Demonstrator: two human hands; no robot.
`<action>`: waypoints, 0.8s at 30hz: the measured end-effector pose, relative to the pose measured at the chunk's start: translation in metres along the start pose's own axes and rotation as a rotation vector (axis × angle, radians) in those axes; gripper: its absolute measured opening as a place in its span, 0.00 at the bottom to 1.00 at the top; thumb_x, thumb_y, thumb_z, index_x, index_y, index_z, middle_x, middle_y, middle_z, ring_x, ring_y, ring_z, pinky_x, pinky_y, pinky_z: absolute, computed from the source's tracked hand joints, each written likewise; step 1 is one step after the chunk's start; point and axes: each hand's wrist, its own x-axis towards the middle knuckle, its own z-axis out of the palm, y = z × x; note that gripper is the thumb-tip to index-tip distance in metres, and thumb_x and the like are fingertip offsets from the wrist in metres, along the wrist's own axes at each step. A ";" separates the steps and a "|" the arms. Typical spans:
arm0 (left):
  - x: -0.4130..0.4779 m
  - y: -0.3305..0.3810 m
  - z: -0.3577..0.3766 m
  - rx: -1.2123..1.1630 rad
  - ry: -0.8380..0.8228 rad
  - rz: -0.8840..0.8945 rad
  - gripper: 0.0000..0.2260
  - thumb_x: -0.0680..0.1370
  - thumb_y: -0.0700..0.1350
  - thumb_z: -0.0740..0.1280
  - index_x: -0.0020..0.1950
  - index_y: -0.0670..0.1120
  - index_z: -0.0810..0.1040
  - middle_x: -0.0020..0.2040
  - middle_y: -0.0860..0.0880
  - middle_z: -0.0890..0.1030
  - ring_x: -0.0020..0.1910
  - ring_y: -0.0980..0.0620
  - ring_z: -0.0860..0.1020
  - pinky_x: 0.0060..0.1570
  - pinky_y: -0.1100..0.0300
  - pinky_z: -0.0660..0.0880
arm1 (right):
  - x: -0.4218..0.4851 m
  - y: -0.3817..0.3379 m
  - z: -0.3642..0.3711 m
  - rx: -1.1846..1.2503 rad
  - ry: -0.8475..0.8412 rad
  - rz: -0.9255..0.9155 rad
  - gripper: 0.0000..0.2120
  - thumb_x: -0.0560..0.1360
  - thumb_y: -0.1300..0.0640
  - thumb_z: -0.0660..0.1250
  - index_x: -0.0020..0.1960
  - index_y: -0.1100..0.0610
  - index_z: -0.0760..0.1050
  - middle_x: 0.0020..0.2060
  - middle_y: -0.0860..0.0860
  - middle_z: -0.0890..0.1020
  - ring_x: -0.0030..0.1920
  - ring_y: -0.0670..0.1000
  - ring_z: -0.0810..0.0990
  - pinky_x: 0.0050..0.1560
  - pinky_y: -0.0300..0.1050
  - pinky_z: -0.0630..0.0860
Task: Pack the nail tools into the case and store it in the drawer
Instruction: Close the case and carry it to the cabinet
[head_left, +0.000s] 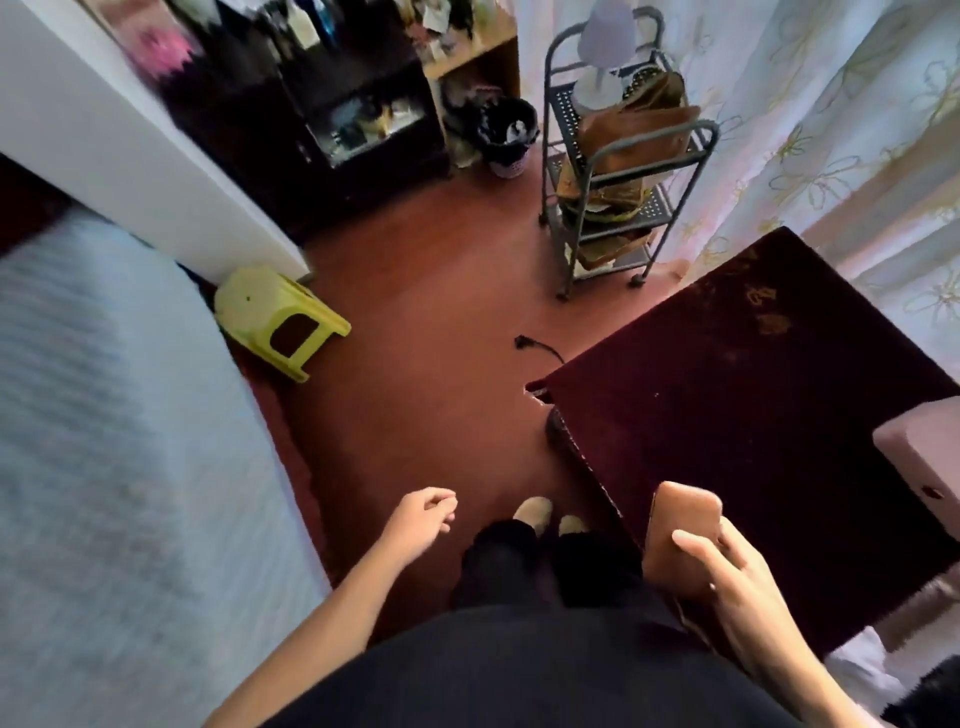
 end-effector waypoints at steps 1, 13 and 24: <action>-0.009 -0.004 0.003 -0.036 0.027 -0.002 0.10 0.84 0.43 0.65 0.63 0.43 0.81 0.43 0.50 0.82 0.36 0.57 0.79 0.30 0.73 0.71 | 0.005 -0.003 -0.001 -0.016 -0.040 0.000 0.22 0.69 0.38 0.76 0.59 0.47 0.84 0.49 0.55 0.89 0.44 0.51 0.87 0.43 0.51 0.81; -0.104 -0.122 0.062 -0.246 0.180 -0.339 0.11 0.85 0.48 0.63 0.64 0.47 0.80 0.48 0.48 0.84 0.42 0.53 0.82 0.37 0.64 0.74 | 0.038 -0.029 0.025 -0.139 -0.323 -0.032 0.10 0.73 0.46 0.75 0.49 0.51 0.84 0.43 0.56 0.90 0.37 0.50 0.89 0.34 0.39 0.81; -0.092 -0.160 0.051 -0.317 0.165 -0.393 0.11 0.83 0.39 0.67 0.63 0.36 0.82 0.40 0.51 0.81 0.40 0.57 0.79 0.36 0.73 0.72 | 0.073 -0.070 0.096 -0.262 -0.371 -0.028 0.10 0.77 0.47 0.75 0.53 0.52 0.84 0.45 0.55 0.90 0.41 0.49 0.90 0.38 0.37 0.83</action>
